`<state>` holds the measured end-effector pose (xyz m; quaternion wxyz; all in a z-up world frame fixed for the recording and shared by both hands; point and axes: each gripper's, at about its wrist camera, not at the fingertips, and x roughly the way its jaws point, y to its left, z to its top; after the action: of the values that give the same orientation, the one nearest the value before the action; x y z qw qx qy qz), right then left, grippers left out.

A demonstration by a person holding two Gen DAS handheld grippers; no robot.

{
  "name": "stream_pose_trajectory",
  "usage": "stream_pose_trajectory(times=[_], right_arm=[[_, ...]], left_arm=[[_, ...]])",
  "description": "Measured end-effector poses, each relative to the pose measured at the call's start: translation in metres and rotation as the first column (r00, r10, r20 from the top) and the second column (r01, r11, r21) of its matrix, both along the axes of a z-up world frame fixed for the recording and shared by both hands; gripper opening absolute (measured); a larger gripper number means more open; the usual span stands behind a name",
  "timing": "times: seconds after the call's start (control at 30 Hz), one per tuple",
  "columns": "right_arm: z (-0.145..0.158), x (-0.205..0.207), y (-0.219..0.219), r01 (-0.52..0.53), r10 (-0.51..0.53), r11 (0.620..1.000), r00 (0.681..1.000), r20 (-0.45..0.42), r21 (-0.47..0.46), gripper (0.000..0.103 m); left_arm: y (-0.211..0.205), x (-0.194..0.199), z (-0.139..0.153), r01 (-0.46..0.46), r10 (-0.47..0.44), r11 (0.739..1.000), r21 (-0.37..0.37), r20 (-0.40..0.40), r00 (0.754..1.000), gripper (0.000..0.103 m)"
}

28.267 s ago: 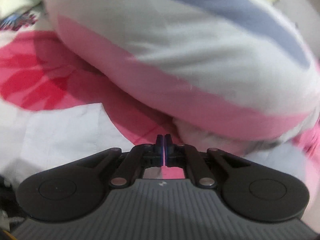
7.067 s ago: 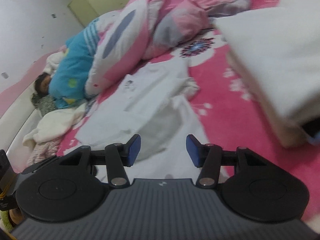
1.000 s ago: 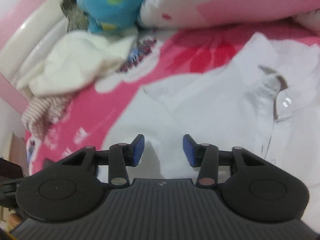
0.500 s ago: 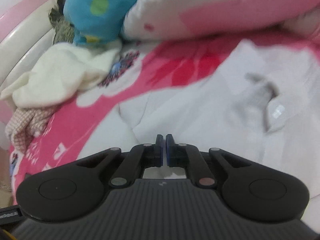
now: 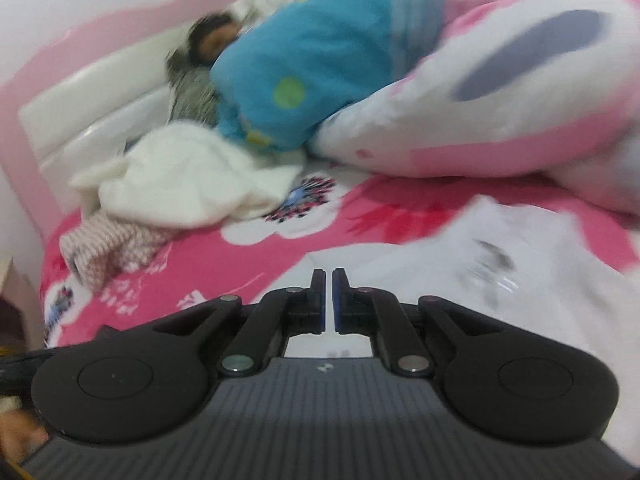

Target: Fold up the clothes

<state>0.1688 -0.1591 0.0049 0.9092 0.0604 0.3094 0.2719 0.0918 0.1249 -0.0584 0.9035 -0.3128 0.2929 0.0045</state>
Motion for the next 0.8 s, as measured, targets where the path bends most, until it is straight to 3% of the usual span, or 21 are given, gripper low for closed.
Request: stream_pose_trajectory(times=[0.07,0.2,0.3,0.43,0.57,0.67,0.73,0.8], right_arm=[[0.006,-0.033,-0.029,0.067,-0.067,0.998,0.998,-0.002,0.0,0.003],[-0.012,-0.095,-0.075,0.182,-0.187,0.98,0.979,-0.077,-0.076,0.004],[-0.041,-0.128,-0.095,0.247,-0.268,0.956,0.955,-0.127,-0.157,0.004],[-0.09,-0.136,-0.107,0.29,-0.352,0.911,0.918,-0.182,-0.294,0.003],[-0.058,-0.157,-0.119,0.344,-0.359,0.925,0.931,-0.072,-0.159,0.006],[-0.03,-0.182,-0.132,0.397,-0.397,0.917,0.918,0.004,-0.026,0.029],[-0.018,-0.201,-0.139,0.417,-0.419,0.907,0.908,0.025,0.062,0.057],[-0.014,-0.221,-0.141,0.425,-0.432,0.898,0.901,0.037,0.114,0.068]], left_arm=[[-0.006,0.004,0.0,0.082,-0.081,0.996,0.043,-0.025,0.996,0.053],[-0.023,0.017,-0.019,0.188,-0.18,0.978,0.094,-0.09,0.98,0.054],[-0.03,0.021,-0.029,0.211,-0.194,0.965,0.153,-0.12,0.974,0.053],[-0.019,0.01,-0.004,0.211,-0.202,0.973,0.091,-0.096,0.975,0.053],[0.014,-0.029,0.055,0.174,-0.174,0.985,0.008,0.032,0.984,0.058],[0.028,-0.065,0.099,0.142,-0.145,0.989,0.026,0.13,0.981,0.068],[0.031,-0.088,0.124,0.13,-0.138,0.99,0.056,0.172,0.975,0.075],[0.024,-0.104,0.136,0.139,-0.152,0.987,0.083,0.187,0.97,0.079]])
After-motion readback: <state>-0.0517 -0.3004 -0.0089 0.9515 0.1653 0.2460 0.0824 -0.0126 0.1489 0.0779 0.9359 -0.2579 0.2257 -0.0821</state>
